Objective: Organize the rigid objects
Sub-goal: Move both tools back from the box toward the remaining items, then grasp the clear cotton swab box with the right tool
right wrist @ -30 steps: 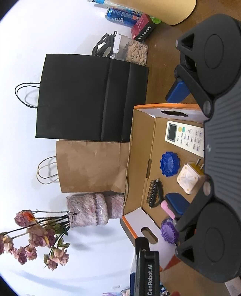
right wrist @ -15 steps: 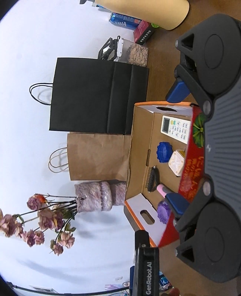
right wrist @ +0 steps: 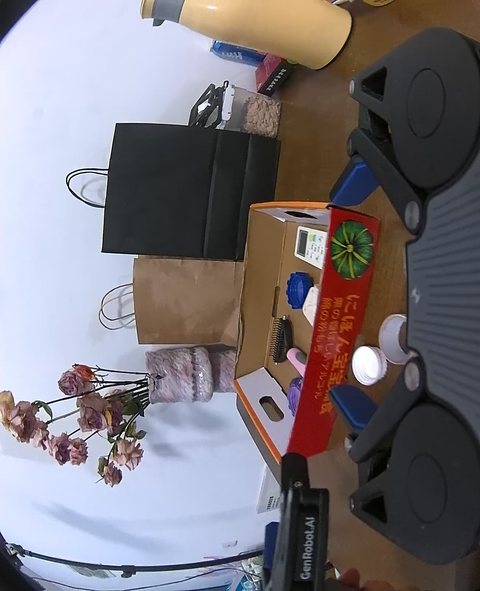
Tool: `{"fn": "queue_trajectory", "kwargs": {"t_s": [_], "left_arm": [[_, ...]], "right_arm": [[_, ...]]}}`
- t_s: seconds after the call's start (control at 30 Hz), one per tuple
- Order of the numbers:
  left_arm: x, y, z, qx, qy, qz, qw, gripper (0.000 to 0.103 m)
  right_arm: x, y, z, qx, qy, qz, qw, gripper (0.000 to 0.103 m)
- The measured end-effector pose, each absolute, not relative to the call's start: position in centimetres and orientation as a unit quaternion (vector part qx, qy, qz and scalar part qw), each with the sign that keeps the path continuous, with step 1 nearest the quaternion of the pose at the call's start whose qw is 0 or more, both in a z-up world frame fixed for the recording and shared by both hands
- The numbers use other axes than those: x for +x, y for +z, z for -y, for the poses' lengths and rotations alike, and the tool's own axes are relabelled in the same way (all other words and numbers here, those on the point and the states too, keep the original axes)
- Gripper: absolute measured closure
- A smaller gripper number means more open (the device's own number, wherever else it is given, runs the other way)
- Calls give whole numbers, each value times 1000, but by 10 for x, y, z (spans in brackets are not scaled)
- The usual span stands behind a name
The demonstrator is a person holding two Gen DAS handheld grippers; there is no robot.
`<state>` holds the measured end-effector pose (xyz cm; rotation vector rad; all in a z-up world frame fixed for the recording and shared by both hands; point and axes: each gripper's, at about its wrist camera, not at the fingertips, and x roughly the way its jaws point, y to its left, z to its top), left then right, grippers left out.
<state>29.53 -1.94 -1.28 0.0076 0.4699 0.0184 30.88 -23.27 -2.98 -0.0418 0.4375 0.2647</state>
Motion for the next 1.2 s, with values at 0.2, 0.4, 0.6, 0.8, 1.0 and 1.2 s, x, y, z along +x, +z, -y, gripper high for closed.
{"fn": "queue_trajectory", "kwargs": {"t_s": [0.2,0.4,0.6,0.8,1.0,1.2], "left_arm": [[276,-25,18,4,8,-246,969,0],[263,-39,13,3,13,-254,967,0],[255,-54,8,7,18,-266,964,0],[250,-64,2,10,20,-267,963,0],[245,-74,-1,20,19,-262,965,0],[248,-81,-1,22,22,-270,962,0]], "right_arm": [[293,-39,237,-15,129,-225,966,0],[276,-52,244,-6,124,-231,965,0],[267,-66,251,-3,115,-245,963,0],[259,-74,255,-10,114,-249,962,0],[259,-82,252,-22,119,-257,959,0],[269,-93,244,-26,117,-262,958,0]]}}
